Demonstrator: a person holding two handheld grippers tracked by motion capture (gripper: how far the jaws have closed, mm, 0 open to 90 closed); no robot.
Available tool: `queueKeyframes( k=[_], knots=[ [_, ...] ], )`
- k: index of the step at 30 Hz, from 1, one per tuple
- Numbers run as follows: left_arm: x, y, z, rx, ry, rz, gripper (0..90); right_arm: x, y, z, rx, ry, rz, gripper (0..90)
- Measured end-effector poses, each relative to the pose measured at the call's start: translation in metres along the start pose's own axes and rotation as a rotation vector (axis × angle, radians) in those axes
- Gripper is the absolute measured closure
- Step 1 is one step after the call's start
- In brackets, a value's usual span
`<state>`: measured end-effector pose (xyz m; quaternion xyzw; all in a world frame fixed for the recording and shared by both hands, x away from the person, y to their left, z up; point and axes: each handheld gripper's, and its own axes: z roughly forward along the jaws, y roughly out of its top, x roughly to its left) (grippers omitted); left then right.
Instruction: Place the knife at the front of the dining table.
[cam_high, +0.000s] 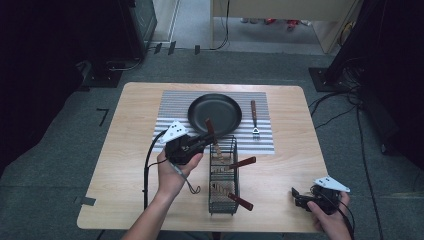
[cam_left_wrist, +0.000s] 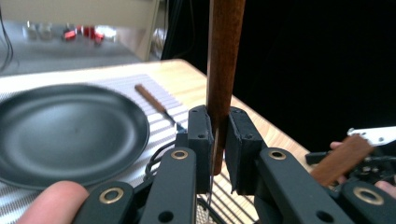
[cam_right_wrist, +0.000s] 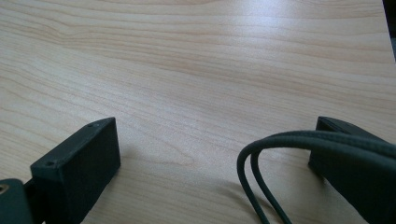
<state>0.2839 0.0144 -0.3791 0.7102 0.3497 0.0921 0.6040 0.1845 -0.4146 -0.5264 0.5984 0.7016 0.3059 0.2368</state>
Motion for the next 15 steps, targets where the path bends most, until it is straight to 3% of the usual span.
queueKeyframes(
  k=[6, 11, 15],
  knots=[
    [-0.010, 0.007, -0.019, -0.084, -0.006, 0.024, 82.2, 0.000, 0.000, 0.000, -0.001, -0.001, -0.003, 1.4],
    [-0.013, 0.013, -0.032, -0.155, -0.006, 0.021, 82.2, 0.000, 0.000, 0.000, 0.000, -0.002, -0.001, 1.4],
    [-0.015, 0.013, -0.035, -0.162, 0.005, 0.033, 82.2, 0.000, 0.000, 0.000, 0.000, -0.001, -0.002, 1.4]
  ],
)
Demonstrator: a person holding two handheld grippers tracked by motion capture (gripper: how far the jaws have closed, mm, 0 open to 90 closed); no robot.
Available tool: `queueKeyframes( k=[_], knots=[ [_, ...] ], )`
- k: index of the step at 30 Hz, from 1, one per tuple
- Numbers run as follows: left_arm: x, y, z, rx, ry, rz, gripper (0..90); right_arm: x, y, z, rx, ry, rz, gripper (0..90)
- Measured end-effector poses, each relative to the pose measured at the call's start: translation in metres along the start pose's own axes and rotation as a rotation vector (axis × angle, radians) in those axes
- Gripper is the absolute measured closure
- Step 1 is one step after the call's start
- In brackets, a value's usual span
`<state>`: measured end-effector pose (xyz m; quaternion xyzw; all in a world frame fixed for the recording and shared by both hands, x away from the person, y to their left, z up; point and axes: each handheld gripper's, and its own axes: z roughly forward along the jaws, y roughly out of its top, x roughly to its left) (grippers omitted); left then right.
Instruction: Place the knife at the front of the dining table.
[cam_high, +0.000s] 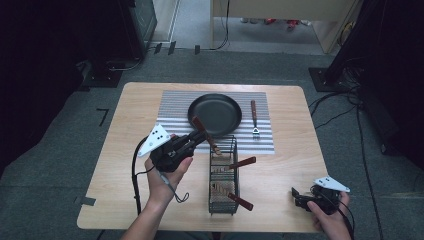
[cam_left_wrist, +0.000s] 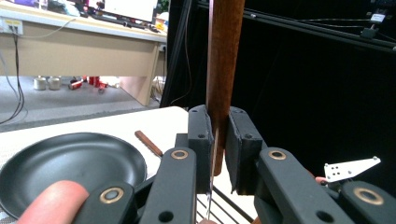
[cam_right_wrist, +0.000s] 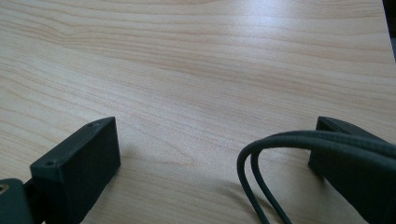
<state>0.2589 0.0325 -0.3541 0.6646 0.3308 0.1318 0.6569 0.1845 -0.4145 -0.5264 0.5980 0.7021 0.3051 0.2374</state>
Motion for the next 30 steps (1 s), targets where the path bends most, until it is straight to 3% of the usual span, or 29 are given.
queueKeyframes(
  k=[11, 18, 23, 30],
  knots=[
    [0.002, 0.011, -0.019, -0.057, 0.070, 0.001, 82.1, 0.000, 0.000, 0.000, -0.001, 0.002, 0.001, 1.4],
    [-0.003, 0.023, -0.035, -0.095, 0.133, 0.045, 82.1, 0.000, 0.000, 0.000, 0.000, 0.002, 0.001, 1.4],
    [0.003, 0.024, -0.039, -0.067, 0.211, 0.067, 82.1, 0.000, 0.000, 0.000, 0.000, 0.001, 0.001, 1.4],
    [0.029, 0.013, -0.030, 0.029, 0.293, 0.034, 82.1, 0.000, 0.000, 0.000, -0.001, 0.001, 0.001, 1.4]
  ],
)
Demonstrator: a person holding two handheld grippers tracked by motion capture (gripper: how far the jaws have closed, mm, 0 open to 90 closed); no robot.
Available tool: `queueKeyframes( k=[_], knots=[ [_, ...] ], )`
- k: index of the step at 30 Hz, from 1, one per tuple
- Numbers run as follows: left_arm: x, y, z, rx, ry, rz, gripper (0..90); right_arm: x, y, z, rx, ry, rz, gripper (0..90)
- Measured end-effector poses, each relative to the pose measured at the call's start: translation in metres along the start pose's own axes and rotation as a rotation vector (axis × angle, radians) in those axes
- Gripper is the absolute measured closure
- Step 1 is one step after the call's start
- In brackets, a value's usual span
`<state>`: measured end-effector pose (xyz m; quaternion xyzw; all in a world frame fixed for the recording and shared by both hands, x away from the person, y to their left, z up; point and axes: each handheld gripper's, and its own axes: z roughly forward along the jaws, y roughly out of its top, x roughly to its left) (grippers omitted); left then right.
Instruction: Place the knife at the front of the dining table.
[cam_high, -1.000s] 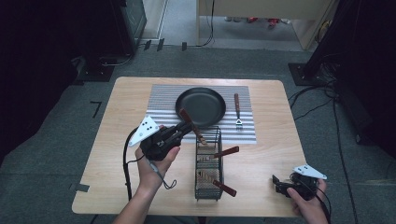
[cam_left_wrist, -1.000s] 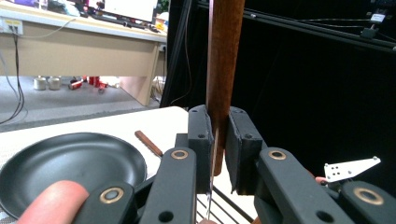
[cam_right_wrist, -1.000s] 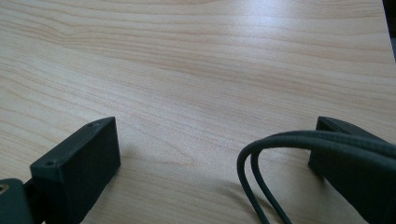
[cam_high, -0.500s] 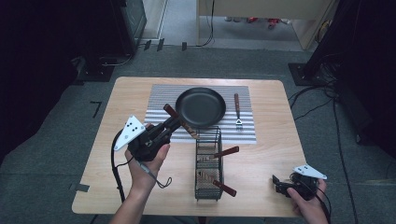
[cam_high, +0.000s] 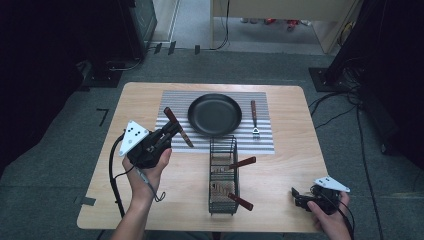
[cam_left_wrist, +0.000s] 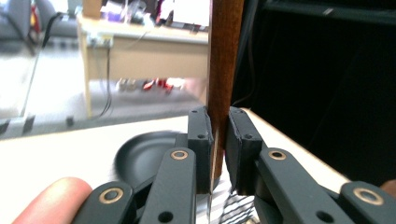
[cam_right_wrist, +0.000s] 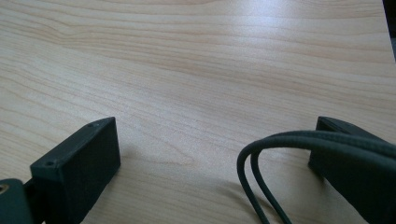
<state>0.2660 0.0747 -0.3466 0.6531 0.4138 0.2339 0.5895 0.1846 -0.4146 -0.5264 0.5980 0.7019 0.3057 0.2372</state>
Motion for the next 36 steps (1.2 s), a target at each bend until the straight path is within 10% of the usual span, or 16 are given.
queueKeyframes(
  k=[16, 29, 36],
  knots=[
    [0.052, -0.044, 0.046, 0.242, 0.240, 0.031, 82.2, 0.000, 0.000, 0.000, 0.000, 0.001, 0.000, 1.4],
    [0.066, -0.037, 0.077, 0.287, 0.267, 0.042, 82.1, 0.000, 0.000, 0.000, 0.000, 0.001, 0.000, 1.4],
    [0.091, -0.033, 0.104, 0.331, 0.224, -0.027, 82.3, 0.000, 0.000, 0.000, 0.000, 0.001, 0.000, 1.4]
  ],
)
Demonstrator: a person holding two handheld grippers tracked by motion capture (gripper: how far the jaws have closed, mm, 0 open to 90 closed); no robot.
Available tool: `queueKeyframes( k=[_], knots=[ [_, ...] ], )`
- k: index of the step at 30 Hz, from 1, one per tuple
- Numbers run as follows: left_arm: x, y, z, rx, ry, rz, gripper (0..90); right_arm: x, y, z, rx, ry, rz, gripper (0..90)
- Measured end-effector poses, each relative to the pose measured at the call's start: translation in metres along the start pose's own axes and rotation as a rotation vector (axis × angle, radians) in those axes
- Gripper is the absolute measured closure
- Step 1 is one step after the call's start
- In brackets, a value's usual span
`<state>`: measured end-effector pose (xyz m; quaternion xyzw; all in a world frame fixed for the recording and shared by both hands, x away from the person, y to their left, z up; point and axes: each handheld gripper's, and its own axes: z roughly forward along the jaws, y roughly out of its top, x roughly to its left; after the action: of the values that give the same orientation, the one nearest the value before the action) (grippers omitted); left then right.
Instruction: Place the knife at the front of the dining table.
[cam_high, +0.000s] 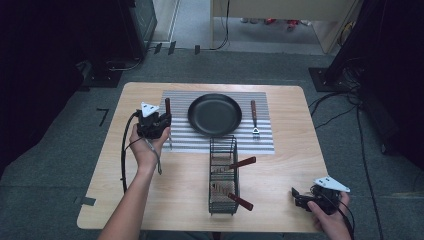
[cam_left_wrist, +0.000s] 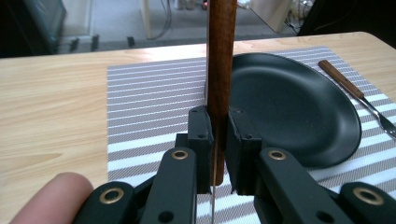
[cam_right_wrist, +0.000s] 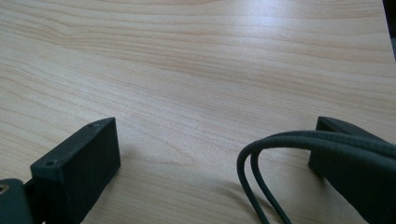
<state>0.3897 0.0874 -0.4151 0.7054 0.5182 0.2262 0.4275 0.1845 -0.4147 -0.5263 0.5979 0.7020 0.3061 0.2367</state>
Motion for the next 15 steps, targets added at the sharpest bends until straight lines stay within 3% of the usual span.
queueKeyframes(
  k=[5, 9, 12, 15],
  knots=[
    [0.015, 0.009, 0.019, 0.045, -0.027, -0.074, 82.4, 0.000, 0.000, 0.000, 0.000, 0.000, 0.000, 1.4],
    [0.018, 0.015, 0.021, 0.060, -0.051, -0.107, 82.4, 0.000, 0.000, 0.000, 0.000, 0.001, 0.001, 1.4],
    [0.018, 0.018, 0.024, 0.088, -0.047, -0.087, 82.4, 0.000, 0.000, 0.000, -0.001, 0.002, 0.001, 1.4],
    [0.021, 0.021, 0.032, 0.110, -0.045, -0.100, 82.3, 0.000, 0.000, 0.000, 0.000, 0.000, 0.000, 1.4]
  ],
)
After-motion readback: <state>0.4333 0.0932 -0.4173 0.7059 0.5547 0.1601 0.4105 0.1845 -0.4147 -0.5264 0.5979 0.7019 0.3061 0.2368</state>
